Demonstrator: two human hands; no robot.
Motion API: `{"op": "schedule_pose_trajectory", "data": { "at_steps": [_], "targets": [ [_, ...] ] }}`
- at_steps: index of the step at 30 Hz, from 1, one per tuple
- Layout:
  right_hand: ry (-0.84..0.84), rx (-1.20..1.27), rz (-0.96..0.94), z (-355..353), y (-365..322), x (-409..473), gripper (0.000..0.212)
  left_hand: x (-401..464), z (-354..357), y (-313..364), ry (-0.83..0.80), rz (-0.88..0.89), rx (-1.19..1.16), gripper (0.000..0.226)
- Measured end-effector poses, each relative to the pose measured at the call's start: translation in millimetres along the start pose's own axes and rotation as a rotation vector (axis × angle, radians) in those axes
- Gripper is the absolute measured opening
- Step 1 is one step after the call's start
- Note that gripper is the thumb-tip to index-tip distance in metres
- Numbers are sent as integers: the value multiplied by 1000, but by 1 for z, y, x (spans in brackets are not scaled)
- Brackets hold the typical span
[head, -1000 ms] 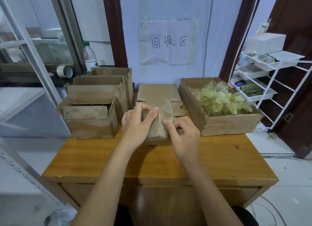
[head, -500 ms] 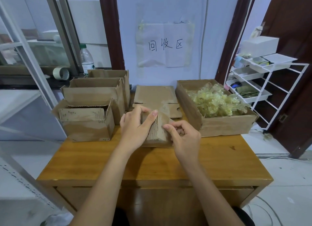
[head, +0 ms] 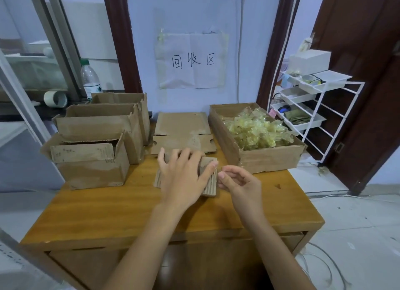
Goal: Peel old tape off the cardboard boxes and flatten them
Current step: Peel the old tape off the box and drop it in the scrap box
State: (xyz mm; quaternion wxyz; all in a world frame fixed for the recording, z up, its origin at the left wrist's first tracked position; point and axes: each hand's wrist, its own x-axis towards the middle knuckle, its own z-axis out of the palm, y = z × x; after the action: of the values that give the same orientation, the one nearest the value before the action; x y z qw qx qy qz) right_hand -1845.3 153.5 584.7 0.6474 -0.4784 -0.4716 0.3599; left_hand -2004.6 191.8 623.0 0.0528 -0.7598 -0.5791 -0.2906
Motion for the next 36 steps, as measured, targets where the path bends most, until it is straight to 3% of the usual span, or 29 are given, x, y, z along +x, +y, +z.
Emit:
{"op": "schedule_pose_trajectory", "data": {
  "at_steps": [3, 12, 17, 20, 24, 30, 36],
  "targets": [
    [46, 70, 75, -11, 0, 0, 35, 5, 0, 8, -15, -31, 43, 63],
    [203, 53, 96, -37, -11, 20, 21, 17, 2, 2, -106, -11, 51, 60],
    [237, -253, -87, -49, -33, 50, 31, 20, 2, 1, -119, -2, 31, 57],
    [235, -606, -278, -58, -40, 73, 32, 16, 2, 1, -93, 1, 24, 57],
    [104, -917, -361, -66, -35, 93, 30, 14, 1, 2, -91, 3, 14, 57],
    [-27, -1014, -393, -74, -17, 95, 28, 13, -1, 2, -101, 1, 1, 58],
    [52, -907, -472, -70, -17, 82, 37, 12, -2, 1, -106, -4, -10, 56]
  ]
}}
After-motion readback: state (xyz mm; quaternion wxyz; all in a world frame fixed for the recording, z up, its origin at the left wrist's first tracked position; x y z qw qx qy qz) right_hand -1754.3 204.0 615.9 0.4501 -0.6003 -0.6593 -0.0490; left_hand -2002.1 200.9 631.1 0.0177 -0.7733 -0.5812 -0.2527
